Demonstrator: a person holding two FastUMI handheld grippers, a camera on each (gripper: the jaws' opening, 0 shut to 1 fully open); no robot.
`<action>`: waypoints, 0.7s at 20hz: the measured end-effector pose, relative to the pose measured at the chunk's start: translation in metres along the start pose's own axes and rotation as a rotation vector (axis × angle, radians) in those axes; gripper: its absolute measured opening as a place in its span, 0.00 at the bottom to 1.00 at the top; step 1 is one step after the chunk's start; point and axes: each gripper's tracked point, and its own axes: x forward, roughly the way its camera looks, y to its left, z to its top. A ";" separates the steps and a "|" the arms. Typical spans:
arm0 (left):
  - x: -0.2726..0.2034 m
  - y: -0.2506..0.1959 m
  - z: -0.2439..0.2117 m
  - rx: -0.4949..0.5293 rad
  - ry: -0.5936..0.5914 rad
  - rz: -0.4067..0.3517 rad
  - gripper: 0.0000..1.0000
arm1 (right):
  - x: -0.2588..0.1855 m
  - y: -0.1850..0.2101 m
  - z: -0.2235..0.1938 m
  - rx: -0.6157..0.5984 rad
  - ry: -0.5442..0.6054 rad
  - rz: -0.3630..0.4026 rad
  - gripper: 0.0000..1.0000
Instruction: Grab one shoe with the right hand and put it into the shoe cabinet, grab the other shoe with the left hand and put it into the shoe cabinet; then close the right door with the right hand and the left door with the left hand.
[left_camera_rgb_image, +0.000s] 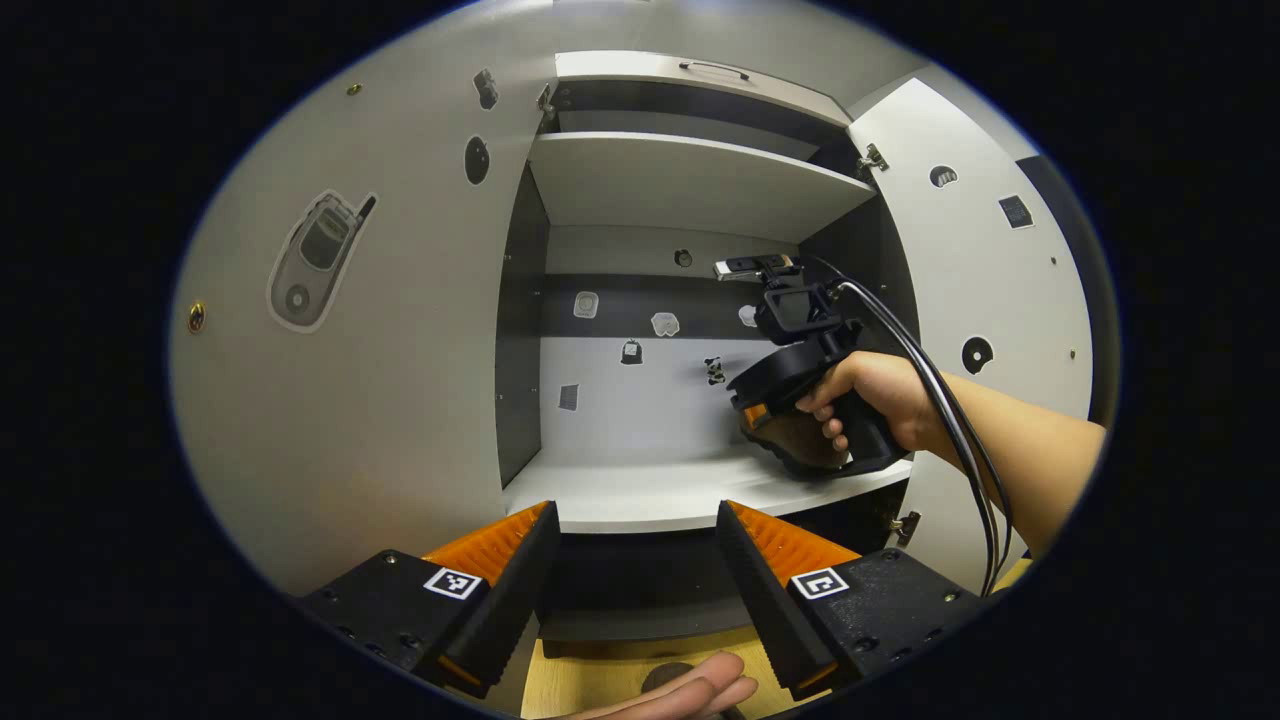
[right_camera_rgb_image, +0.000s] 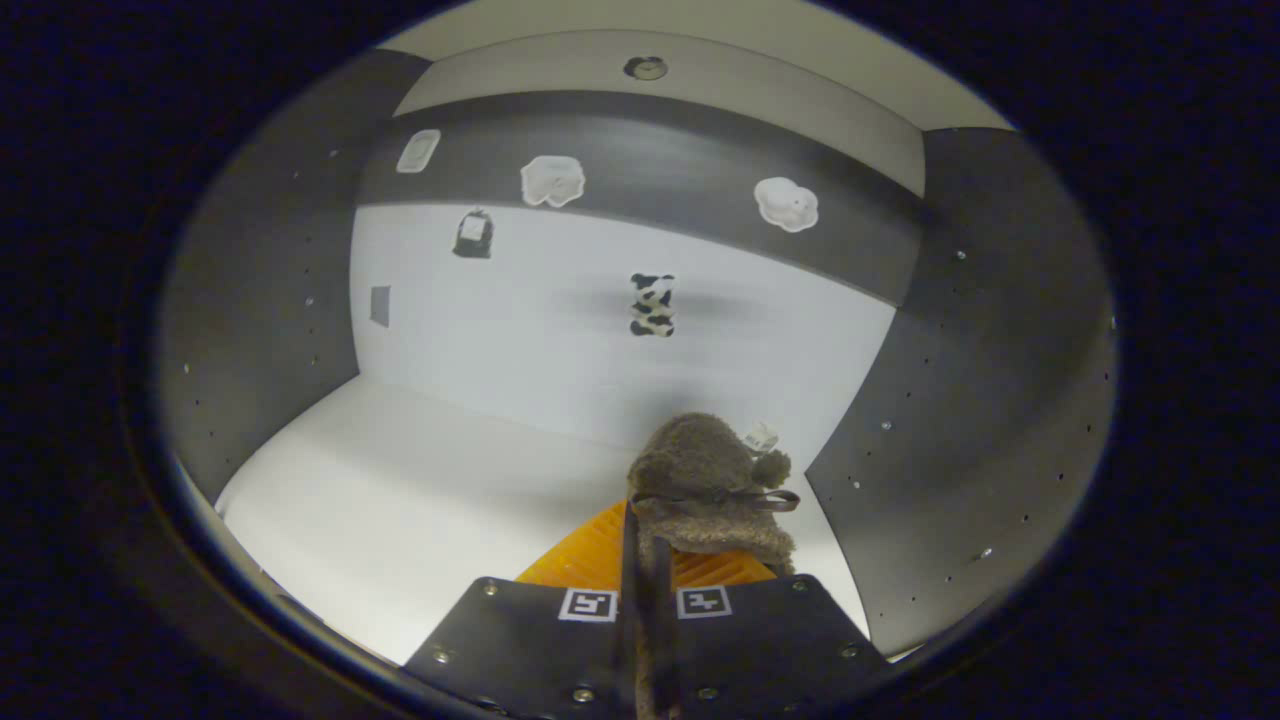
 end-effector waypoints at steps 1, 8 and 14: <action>0.000 -0.001 -0.001 0.002 0.000 0.001 0.96 | -0.004 -0.002 0.002 0.014 -0.002 0.013 0.16; 0.000 -0.002 -0.002 0.010 -0.002 0.007 0.96 | -0.059 -0.023 0.011 0.017 -0.082 0.050 0.87; 0.001 -0.003 -0.006 0.008 0.014 0.027 0.96 | -0.150 -0.036 0.013 0.026 -0.259 0.052 0.96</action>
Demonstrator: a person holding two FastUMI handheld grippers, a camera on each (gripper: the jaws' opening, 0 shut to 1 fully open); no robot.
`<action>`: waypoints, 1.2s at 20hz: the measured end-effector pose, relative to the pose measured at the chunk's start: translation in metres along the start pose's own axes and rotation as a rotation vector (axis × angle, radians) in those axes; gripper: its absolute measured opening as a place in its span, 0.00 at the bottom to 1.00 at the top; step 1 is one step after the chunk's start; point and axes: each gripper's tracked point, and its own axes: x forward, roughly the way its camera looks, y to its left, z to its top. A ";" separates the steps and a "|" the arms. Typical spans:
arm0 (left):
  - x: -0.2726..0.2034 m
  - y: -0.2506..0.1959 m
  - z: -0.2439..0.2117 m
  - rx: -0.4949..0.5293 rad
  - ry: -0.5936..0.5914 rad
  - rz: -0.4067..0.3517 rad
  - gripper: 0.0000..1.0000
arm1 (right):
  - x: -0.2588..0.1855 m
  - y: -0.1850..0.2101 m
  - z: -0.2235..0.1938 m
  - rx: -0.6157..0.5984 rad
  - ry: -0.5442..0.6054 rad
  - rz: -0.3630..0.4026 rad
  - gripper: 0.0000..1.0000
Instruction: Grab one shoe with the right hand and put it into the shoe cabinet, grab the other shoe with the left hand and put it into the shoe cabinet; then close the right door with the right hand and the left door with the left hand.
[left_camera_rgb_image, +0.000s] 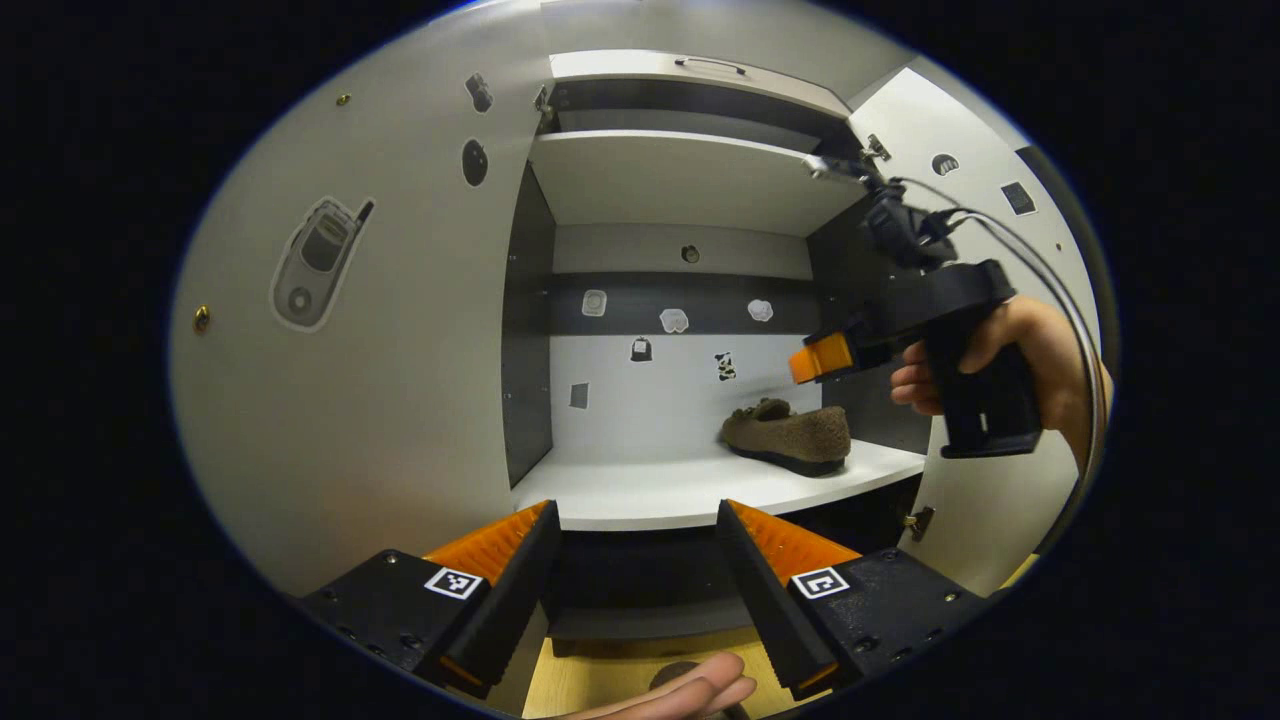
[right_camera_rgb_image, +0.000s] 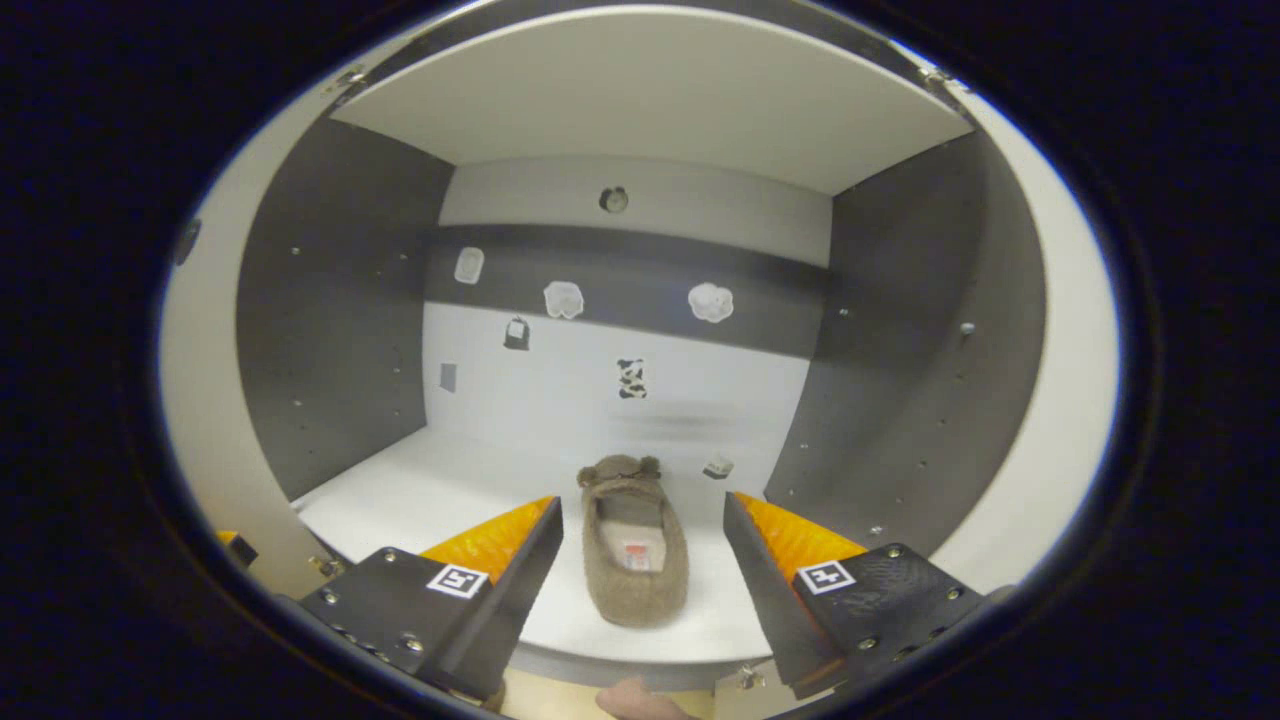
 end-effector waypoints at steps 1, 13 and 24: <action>0.000 -0.002 -0.001 -0.005 0.005 -0.004 0.96 | -0.018 0.001 0.002 -0.003 -0.036 -0.001 0.97; -0.017 -0.025 -0.051 -0.044 0.068 0.025 0.97 | -0.197 -0.017 -0.049 0.270 -0.328 0.003 0.97; -0.056 -0.024 -0.244 -0.082 0.418 -0.024 0.97 | -0.231 -0.028 -0.125 0.263 -0.346 -0.023 0.97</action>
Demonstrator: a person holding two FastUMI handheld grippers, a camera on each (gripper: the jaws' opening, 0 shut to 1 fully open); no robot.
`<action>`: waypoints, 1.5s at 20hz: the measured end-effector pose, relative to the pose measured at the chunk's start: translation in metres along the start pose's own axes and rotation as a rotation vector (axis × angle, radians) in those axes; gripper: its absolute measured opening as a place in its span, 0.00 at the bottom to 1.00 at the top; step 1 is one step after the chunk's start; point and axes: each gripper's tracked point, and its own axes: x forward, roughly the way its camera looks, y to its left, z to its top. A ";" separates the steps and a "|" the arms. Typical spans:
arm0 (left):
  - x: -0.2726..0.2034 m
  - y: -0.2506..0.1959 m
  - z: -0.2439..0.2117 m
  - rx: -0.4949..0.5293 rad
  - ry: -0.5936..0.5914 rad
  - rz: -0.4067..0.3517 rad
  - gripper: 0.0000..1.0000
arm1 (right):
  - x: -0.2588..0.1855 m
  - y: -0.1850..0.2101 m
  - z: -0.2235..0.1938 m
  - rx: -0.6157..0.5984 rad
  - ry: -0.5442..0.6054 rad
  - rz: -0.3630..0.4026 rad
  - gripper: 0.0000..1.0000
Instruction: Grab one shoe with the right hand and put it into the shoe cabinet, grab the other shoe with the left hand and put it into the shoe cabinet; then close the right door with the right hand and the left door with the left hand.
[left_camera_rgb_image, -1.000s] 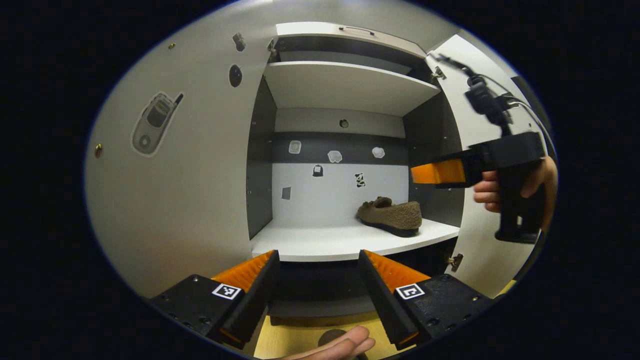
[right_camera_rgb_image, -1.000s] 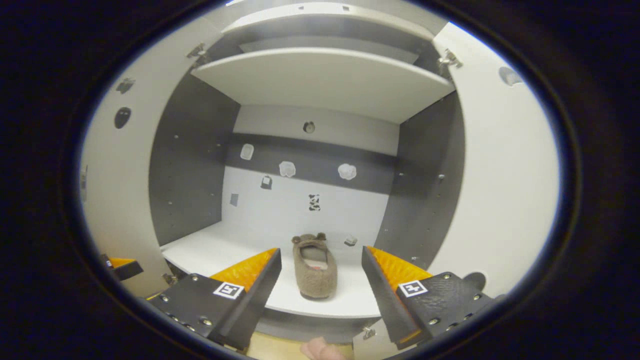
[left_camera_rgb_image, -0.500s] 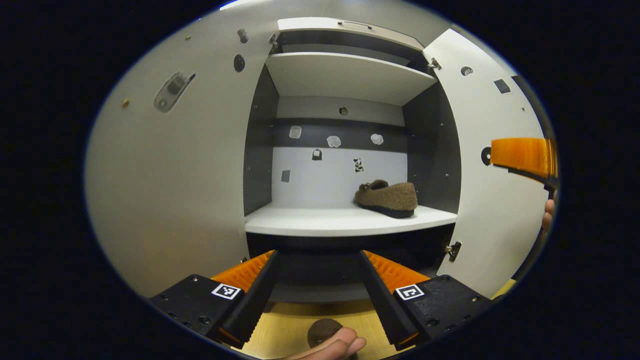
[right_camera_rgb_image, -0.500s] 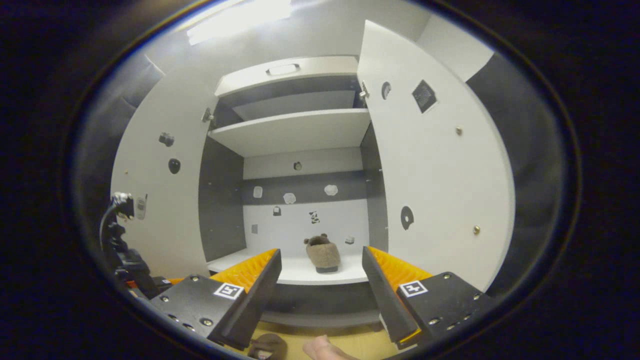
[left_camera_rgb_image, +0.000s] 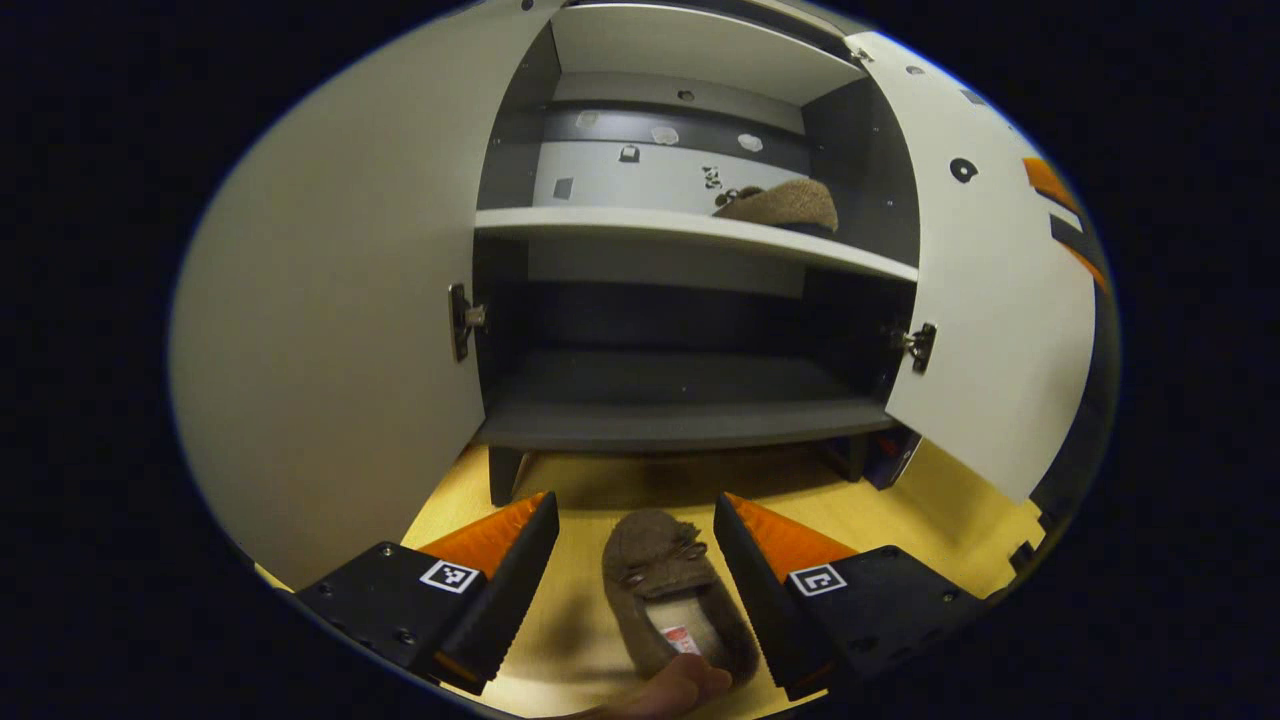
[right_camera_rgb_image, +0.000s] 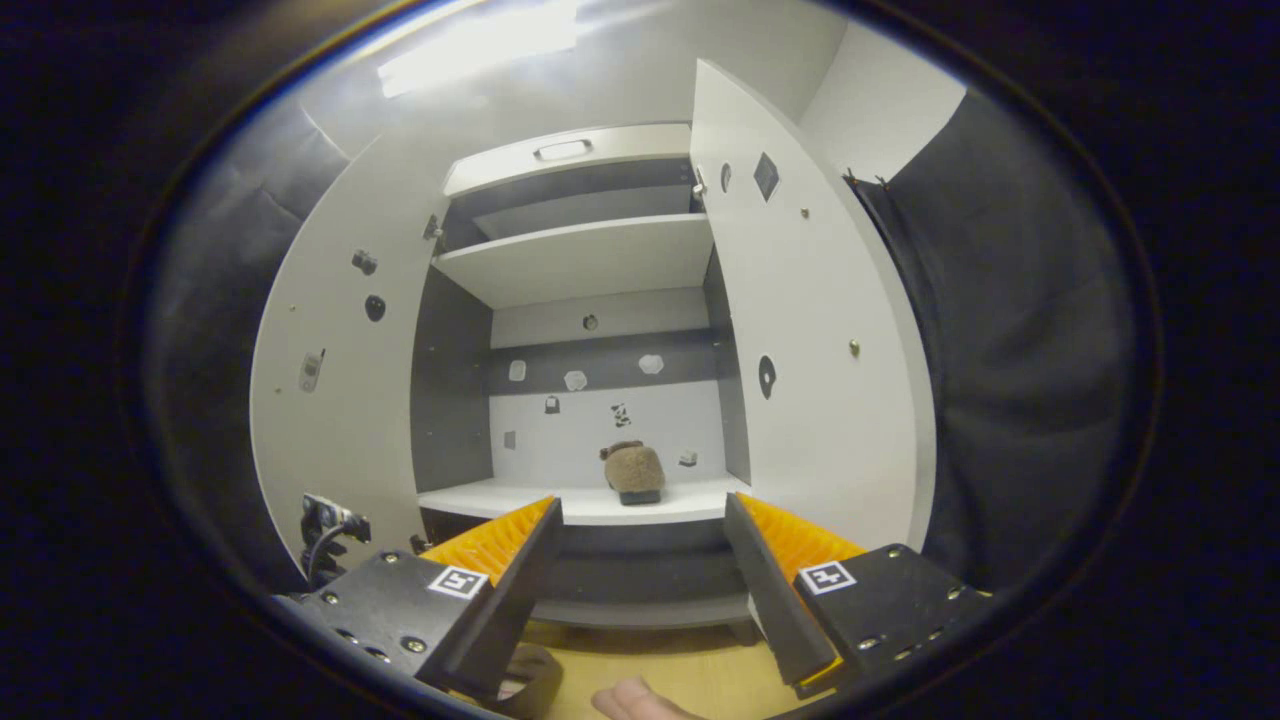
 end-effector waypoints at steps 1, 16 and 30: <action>0.002 0.004 -0.017 -0.002 0.044 0.006 0.97 | -0.005 -0.003 -0.006 -0.003 0.006 -0.008 0.97; 0.032 0.002 -0.111 -0.058 0.375 -0.044 0.62 | -0.015 -0.035 -0.070 -0.097 0.063 -0.098 0.96; -0.032 -0.001 0.009 -0.014 0.143 -0.004 0.01 | -0.023 -0.040 -0.065 -0.056 0.076 -0.067 0.96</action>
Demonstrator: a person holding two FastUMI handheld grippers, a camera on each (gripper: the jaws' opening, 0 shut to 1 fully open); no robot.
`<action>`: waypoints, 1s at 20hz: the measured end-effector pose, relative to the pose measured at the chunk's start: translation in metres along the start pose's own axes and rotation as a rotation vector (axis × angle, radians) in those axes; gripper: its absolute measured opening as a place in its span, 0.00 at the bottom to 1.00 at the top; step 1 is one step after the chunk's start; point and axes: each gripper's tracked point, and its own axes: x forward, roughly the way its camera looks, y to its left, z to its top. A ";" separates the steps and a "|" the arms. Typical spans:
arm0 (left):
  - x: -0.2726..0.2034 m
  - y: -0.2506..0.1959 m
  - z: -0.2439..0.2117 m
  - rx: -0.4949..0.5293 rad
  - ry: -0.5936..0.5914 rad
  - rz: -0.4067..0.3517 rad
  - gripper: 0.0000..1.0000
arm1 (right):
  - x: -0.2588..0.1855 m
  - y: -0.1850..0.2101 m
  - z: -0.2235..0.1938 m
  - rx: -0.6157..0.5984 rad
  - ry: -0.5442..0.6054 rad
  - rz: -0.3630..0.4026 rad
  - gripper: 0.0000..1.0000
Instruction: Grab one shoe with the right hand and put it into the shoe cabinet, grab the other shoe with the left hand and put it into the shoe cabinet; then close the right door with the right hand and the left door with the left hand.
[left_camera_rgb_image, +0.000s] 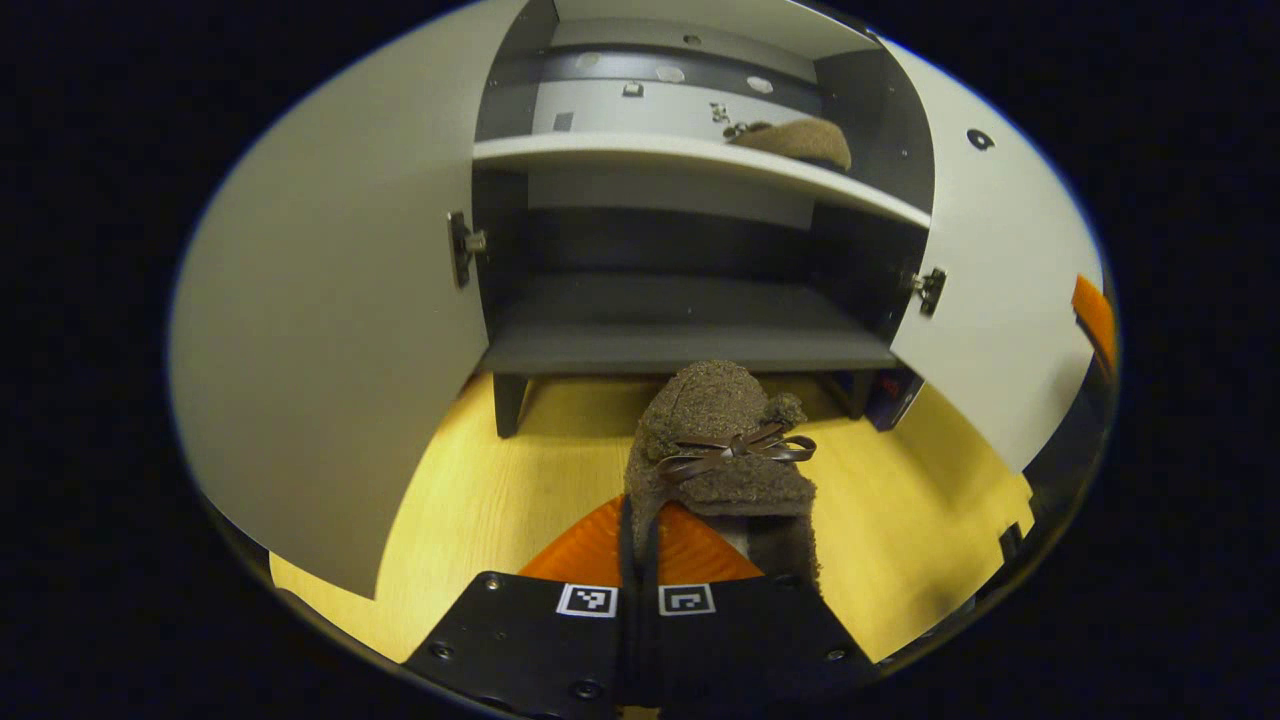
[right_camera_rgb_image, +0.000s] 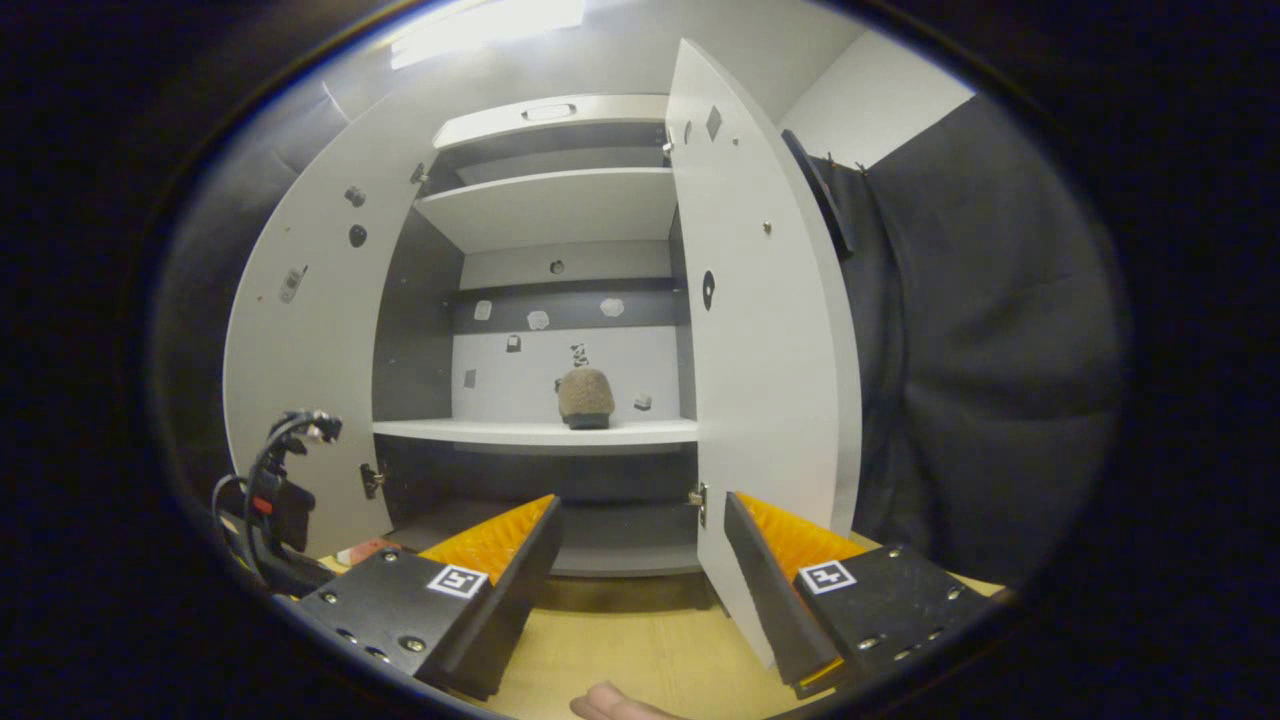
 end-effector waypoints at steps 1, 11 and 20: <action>-0.005 0.002 0.016 -0.002 -0.034 0.014 0.01 | 0.001 0.000 0.002 -0.003 0.001 0.006 0.96; -0.039 -0.015 0.159 -0.028 -0.265 0.024 0.01 | 0.009 -0.008 0.054 -0.026 -0.057 0.038 0.97; -0.036 -0.021 0.310 -0.089 -0.485 0.035 0.01 | -0.008 -0.020 0.081 0.010 -0.119 0.076 0.97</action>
